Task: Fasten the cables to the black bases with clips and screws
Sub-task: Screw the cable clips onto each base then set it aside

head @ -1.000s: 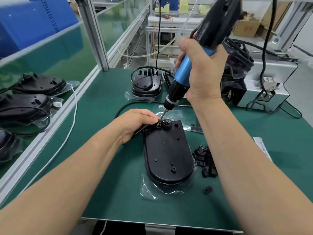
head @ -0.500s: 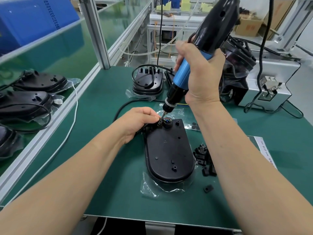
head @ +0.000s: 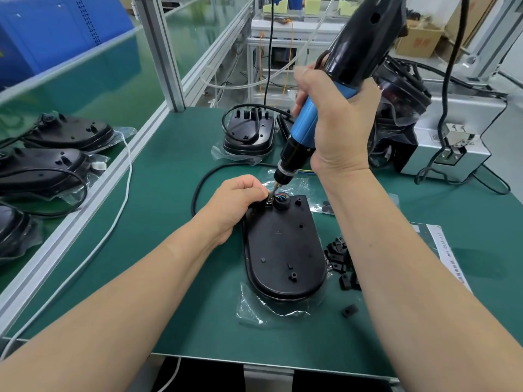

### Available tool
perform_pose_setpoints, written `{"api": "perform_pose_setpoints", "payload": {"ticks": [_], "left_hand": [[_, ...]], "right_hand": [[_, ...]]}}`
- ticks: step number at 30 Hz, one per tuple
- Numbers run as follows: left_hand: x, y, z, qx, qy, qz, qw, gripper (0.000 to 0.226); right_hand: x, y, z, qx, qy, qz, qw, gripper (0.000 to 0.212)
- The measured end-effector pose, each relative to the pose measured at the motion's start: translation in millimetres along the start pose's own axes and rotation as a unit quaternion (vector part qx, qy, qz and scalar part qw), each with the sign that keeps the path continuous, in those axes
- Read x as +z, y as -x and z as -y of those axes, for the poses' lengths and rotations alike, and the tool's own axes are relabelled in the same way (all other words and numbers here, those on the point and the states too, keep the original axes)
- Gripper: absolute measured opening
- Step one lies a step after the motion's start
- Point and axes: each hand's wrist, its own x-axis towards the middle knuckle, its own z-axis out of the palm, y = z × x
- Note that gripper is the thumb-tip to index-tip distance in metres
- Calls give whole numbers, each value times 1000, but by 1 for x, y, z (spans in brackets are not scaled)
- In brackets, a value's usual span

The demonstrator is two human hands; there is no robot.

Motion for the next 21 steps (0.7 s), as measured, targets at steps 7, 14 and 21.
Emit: {"api": "perform_pose_setpoints", "payload": {"ticks": [7,14,21], "left_hand": [[4,4,0,-5,28,-7,1000,6],[6,5,2,-2,33,-19,999,4],[7,7,2,-7,49,-18,999,21]], "right_hand": [[1,1,-1,-10,7,8,1000,13],[3,2,-1,-24,14,27,999,19],[11,7,2,-46,13,90,995,8]]}}
